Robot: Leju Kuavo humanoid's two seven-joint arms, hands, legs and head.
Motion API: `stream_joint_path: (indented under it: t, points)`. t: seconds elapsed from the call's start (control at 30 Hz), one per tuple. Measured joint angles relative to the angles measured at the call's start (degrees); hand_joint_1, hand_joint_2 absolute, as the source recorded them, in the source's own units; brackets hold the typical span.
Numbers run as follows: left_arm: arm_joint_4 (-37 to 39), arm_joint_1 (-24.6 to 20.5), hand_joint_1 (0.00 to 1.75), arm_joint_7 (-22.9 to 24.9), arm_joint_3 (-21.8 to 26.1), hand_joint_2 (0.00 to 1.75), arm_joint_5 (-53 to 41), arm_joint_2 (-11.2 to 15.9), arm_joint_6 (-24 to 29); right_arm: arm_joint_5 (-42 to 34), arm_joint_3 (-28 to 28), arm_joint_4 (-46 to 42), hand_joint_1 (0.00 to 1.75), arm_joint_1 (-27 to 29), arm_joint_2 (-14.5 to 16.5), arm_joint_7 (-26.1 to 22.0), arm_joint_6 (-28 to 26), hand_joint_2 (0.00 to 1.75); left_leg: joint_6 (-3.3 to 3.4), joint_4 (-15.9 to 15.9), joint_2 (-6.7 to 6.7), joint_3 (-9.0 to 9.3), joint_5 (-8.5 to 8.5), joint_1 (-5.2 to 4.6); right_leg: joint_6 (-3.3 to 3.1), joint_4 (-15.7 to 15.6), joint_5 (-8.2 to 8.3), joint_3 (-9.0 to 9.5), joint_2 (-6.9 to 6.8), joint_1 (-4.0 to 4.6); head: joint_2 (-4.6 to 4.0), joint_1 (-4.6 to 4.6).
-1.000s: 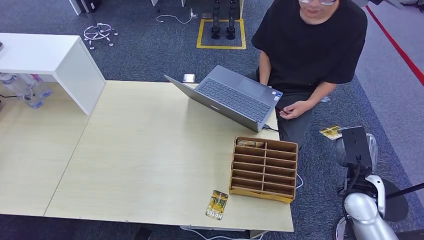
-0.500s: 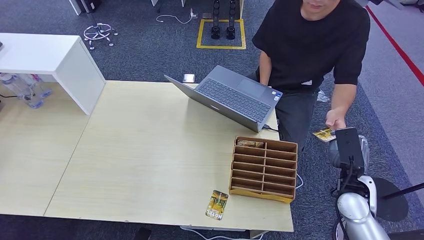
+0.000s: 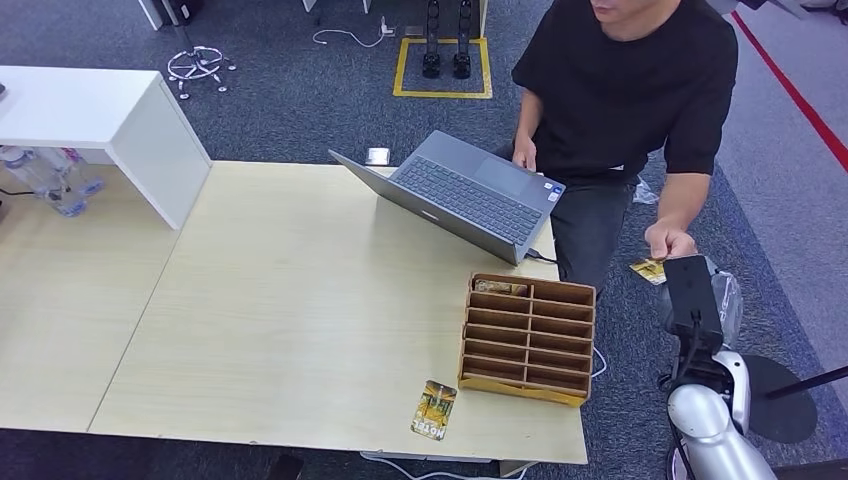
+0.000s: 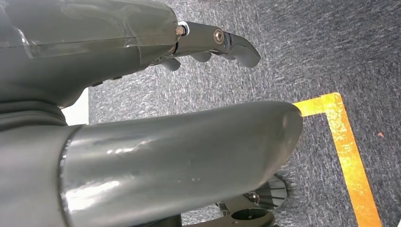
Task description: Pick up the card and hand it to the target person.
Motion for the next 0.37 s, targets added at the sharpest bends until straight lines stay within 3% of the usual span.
stream_joint_path:
  t: [0.07, 0.1, 0.13, 0.37]
  points:
    - [0.0, 0.0, 0.00, 0.0, 0.0, 0.00, 0.0, 0.0, 0.0, 1.4, 0.0, 0.1, 0.36, 0.0, 0.0, 1.0, -0.9, 1.75, 0.00, 0.0, 0.00, 0.01, 0.00, 0.00, 0.00, 0.0, 0.00, 0.00, 0.00, 0.00, 0.00, 0.00]
    - [0.0, 0.0, 0.00, 0.0, 0.0, 0.00, 0.0, 0.0, 0.0, 2.2, 0.0, 0.2, 0.07, 0.0, 0.0, 1.5, -1.3, 1.75, 0.00, 0.0, 0.00, 0.01, 0.00, 0.00, 0.00, 0.0, 0.00, 0.00, 0.01, 0.00, 0.00, 0.01]
    - [0.0, 0.0, 0.00, 0.0, -0.1, 0.00, 0.0, 0.0, 0.0, 3.0, -0.1, 0.2, 0.00, 0.0, 0.0, 2.1, -1.7, 1.75, 0.00, 0.0, 0.00, 0.02, 0.00, 0.00, 0.00, 0.0, 0.00, 0.00, 0.01, 0.00, 0.00, 0.01]
    - [0.0, 0.0, 0.00, 0.1, -0.4, 0.00, 0.0, 0.0, 0.0, 8.3, -0.2, 0.9, 0.00, 0.2, -0.2, 5.8, -1.8, 1.75, 0.00, 0.0, 0.00, 0.06, 0.00, 0.00, 0.00, 0.0, 0.00, 0.00, 0.03, 0.00, 0.00, 0.01]
